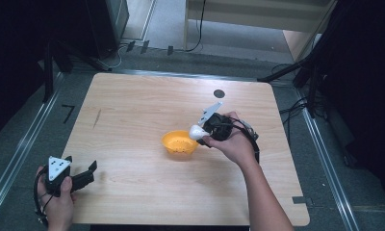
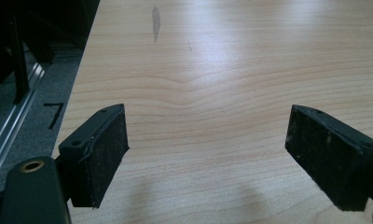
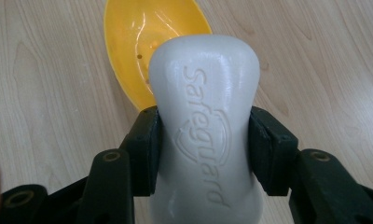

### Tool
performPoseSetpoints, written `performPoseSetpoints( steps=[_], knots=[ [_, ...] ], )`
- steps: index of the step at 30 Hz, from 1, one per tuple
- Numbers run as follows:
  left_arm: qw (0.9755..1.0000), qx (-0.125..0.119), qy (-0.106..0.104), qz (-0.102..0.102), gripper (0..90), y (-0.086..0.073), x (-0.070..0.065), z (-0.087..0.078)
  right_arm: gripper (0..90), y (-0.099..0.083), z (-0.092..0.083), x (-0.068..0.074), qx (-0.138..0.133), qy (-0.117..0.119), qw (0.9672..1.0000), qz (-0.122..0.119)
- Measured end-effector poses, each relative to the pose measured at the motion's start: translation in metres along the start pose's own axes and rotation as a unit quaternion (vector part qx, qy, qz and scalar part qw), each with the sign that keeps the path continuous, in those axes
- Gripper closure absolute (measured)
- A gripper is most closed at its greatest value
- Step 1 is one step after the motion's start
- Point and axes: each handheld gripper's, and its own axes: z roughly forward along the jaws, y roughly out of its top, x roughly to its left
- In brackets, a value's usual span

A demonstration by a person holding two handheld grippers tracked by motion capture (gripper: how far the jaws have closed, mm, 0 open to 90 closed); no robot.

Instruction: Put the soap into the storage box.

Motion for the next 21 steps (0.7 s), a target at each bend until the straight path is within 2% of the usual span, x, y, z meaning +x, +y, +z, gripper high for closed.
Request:
performPoseSetpoints(
  steps=[5,21],
  knots=[
    [1.0,0.0,0.0,-0.002,13.8,0.0,0.0,0.0,50.6,0.007,0.006,-0.001,-0.004,0.008,0.9998,-0.019],
    [1.0,0.0,0.0,-0.001,13.8,0.0,0.0,0.0,50.6,0.028,0.026,0.003,0.005,0.024,0.9984,-0.052]
  ],
)
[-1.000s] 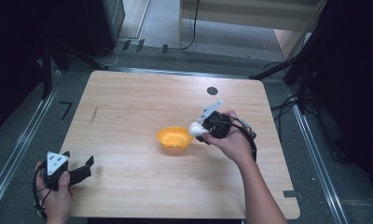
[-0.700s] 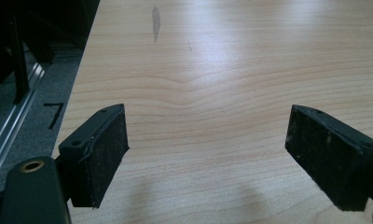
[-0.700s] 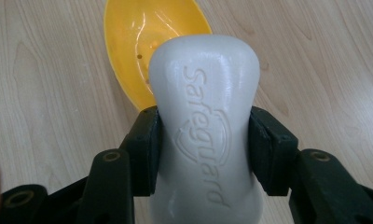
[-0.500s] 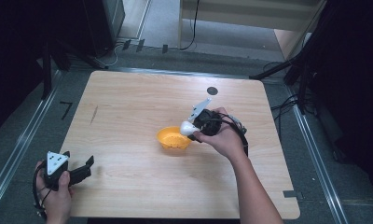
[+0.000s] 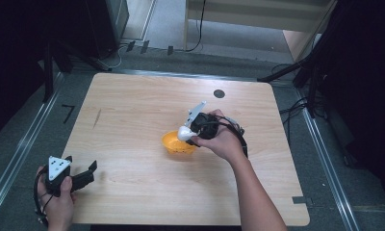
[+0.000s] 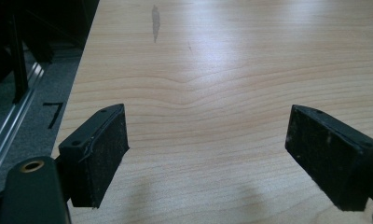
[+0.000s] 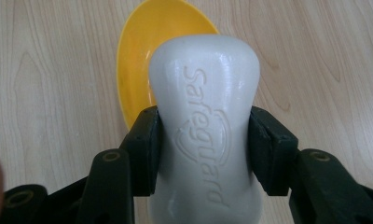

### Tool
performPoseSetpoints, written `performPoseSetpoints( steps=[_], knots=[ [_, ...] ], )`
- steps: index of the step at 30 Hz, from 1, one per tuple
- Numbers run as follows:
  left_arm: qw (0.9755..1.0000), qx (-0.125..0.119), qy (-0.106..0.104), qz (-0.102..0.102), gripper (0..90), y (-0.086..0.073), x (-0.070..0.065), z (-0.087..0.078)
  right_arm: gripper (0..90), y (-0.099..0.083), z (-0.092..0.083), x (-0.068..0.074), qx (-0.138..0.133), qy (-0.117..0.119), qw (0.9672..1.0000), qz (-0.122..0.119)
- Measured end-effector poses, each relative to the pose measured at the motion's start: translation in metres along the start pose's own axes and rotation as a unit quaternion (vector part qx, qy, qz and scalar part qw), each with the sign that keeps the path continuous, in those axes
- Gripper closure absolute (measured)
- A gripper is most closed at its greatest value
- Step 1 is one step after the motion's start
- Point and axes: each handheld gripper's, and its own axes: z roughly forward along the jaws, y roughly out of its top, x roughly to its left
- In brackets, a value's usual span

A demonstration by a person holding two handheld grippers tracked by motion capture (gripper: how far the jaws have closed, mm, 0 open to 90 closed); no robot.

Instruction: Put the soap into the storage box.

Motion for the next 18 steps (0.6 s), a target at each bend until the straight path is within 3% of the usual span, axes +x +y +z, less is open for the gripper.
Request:
performPoseSetpoints(
  steps=[18],
  knots=[
    [1.0,-0.001,-0.002,-0.001,13.8,0.0,0.0,0.0,50.6,0.02,0.018,0.001,0.017,0.019,0.999,-0.037]
  ],
)
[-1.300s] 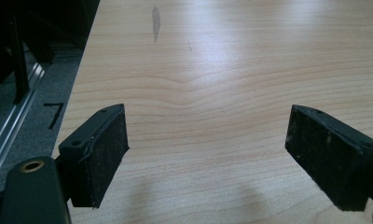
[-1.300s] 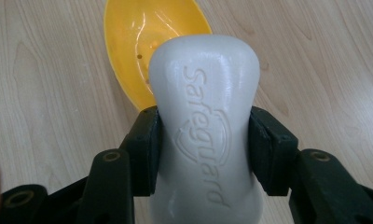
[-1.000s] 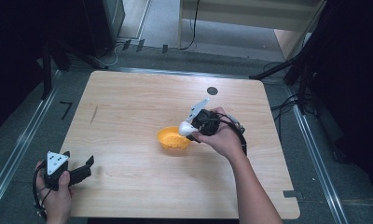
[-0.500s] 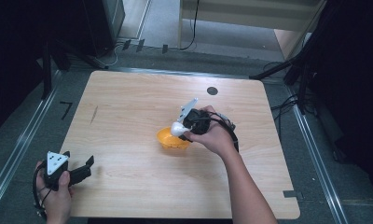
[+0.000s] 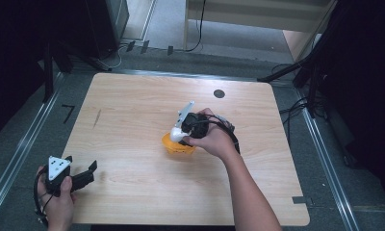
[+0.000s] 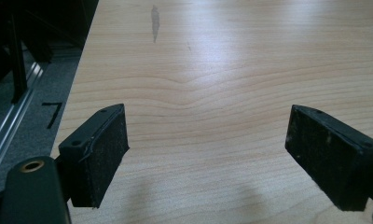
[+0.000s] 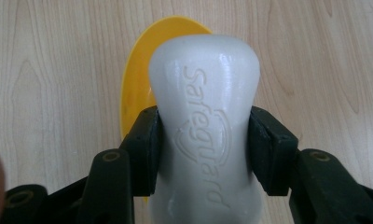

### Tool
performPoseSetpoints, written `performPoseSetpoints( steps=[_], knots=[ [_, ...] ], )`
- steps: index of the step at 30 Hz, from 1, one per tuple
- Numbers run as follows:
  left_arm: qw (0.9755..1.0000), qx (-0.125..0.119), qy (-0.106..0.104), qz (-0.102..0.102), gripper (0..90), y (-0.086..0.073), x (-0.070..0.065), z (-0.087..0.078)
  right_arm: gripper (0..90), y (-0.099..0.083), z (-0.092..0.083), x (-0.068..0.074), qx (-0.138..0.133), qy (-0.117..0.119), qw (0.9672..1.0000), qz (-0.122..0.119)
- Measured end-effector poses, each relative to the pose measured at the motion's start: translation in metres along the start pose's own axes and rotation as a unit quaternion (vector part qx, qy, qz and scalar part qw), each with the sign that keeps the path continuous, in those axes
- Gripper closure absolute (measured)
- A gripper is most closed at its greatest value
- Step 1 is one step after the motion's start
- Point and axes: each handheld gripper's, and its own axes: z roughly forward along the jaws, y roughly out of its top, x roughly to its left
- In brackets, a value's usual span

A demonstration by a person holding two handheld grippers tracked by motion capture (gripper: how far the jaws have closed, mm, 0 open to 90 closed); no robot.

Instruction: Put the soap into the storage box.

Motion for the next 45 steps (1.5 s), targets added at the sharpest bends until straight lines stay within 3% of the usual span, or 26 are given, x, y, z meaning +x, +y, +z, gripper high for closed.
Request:
performPoseSetpoints(
  steps=[7,22,28,32,42,43,45],
  knots=[
    [1.0,0.001,-0.001,0.0,13.8,0.0,0.0,0.0,50.5,0.001,0.011,-0.001,0.014,0.009,0.9998,-0.01],
    [1.0,0.001,-0.001,0.0,13.8,0.0,0.0,0.0,50.3,-0.001,0.025,-0.003,0.026,0.014,0.9995,-0.01],
    [1.0,0.002,-0.001,0.001,13.8,0.0,0.0,0.0,49.3,-0.003,0.028,-0.004,0.031,0.026,0.9992,-0.006],
    [1.0,0.001,-0.001,0.002,13.8,0.0,0.0,0.0,44.5,-0.001,0.021,-0.006,-0.002,0.027,0.9996,0.006],
    [1.0,0.001,-0.001,0.002,13.8,0.0,0.0,0.0,39.7,-0.013,0.001,-0.007,-0.021,0.019,0.9988,0.039],
    [1.0,0.001,-0.001,0.001,13.8,0.0,0.0,0.0,38.3,-0.018,-0.003,-0.008,-0.033,0.018,0.9978,0.054],
    [1.0,0.001,-0.001,0.002,13.8,0.0,0.0,0.0,37.4,-0.02,-0.004,-0.009,-0.039,0.015,0.9975,0.056]
  ],
)
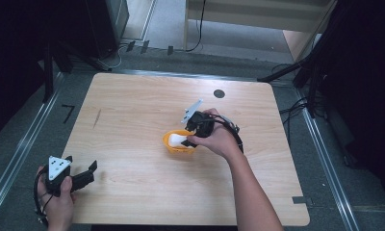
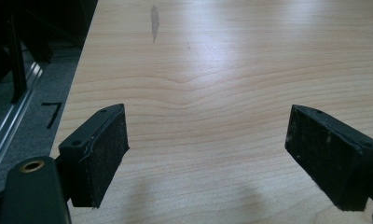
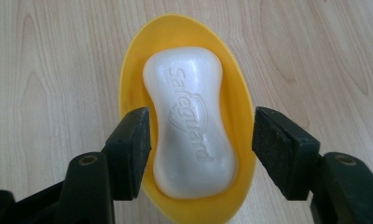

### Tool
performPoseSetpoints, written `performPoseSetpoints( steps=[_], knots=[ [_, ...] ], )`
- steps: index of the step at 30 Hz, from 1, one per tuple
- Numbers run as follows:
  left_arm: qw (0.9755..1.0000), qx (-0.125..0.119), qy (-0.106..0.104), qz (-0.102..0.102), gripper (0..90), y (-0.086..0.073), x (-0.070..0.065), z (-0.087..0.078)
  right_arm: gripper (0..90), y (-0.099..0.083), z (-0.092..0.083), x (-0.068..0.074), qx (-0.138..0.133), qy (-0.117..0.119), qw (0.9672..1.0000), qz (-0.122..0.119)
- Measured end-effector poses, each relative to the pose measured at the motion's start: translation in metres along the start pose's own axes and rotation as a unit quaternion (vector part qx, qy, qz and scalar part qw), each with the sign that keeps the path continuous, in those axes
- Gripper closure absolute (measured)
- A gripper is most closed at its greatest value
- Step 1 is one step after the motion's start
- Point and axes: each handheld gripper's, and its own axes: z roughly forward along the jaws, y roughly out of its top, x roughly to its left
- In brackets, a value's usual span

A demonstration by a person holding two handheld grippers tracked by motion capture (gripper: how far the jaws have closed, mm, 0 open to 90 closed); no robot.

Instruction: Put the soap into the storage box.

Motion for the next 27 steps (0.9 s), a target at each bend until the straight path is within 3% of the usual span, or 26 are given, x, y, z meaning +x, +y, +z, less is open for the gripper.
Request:
performPoseSetpoints(
  steps=[4,9,12,19,21,27],
  knots=[
    [1.0,-0.001,0.0,0.001,13.8,0.0,0.0,0.0,29.8,-0.012,-0.01,-0.001,-0.015,-0.013,0.999,0.041],
    [1.0,-0.001,0.0,0.001,13.8,0.0,0.0,0.0,17.8,-0.028,-0.021,-0.002,-0.038,-0.037,0.9947,0.088],
    [1.0,-0.001,0.0,0.001,13.8,0.0,0.0,0.0,13.8,-0.037,-0.027,-0.003,-0.047,-0.048,0.9925,0.102],
    [1.0,-0.002,0.0,0.002,13.8,0.0,0.0,0.0,10.7,-0.06,-0.04,0.0,-0.075,-0.069,0.9834,0.151],
    [1.0,-0.002,0.0,0.002,13.8,0.0,0.0,0.0,9.9,-0.062,-0.041,0.001,-0.078,-0.072,0.9825,0.153],
    [1.0,-0.001,0.0,0.003,13.8,0.0,-0.001,0.0,3.4,-0.085,-0.043,0.004,-0.089,-0.093,0.9743,0.185]
  ],
)
